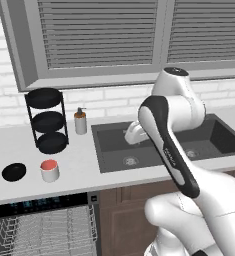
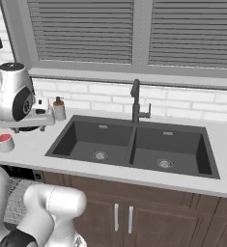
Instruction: Pick up the cup and bowl from the counter, place them in the dishwasher, and close the dishwasher door.
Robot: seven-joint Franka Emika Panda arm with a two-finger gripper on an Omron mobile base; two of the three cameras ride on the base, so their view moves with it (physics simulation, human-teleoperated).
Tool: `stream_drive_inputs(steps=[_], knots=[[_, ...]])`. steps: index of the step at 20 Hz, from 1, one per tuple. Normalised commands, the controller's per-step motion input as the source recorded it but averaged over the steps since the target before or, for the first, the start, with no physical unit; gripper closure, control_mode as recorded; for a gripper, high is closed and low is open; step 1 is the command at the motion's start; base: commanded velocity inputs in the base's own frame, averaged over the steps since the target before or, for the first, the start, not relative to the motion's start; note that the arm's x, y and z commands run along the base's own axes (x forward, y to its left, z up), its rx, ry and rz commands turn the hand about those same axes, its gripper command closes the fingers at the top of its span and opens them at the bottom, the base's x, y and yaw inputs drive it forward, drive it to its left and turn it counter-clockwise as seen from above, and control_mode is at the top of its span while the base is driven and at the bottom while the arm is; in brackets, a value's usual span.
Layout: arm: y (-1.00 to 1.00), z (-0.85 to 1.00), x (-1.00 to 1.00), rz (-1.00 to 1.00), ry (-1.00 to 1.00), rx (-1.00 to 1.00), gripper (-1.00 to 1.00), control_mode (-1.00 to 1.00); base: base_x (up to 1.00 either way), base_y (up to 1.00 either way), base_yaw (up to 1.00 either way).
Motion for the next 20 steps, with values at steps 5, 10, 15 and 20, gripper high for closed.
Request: stream_drive_inputs(steps=[5, 10, 15, 20], knots=[[0.24, 0.0, 0.23, 0.07, 0.01, 0.0, -1.0, -1.0, 0.0, 0.0, 0.0], [0.15, 0.0, 0.29, 0.07, 0.01, 0.0, -1.0, -1.0, 0.0, 0.0, 0.0], [0.44, -0.23, 0.14, 0.02, 0.05, 0.0, -1.0, -1.0, 0.0, 0.0, 0.0], [0.54, -0.54, 0.13, 0.0, 0.14, 0.0, -1.0, -1.0, 0.0, 0.0, 0.0]])
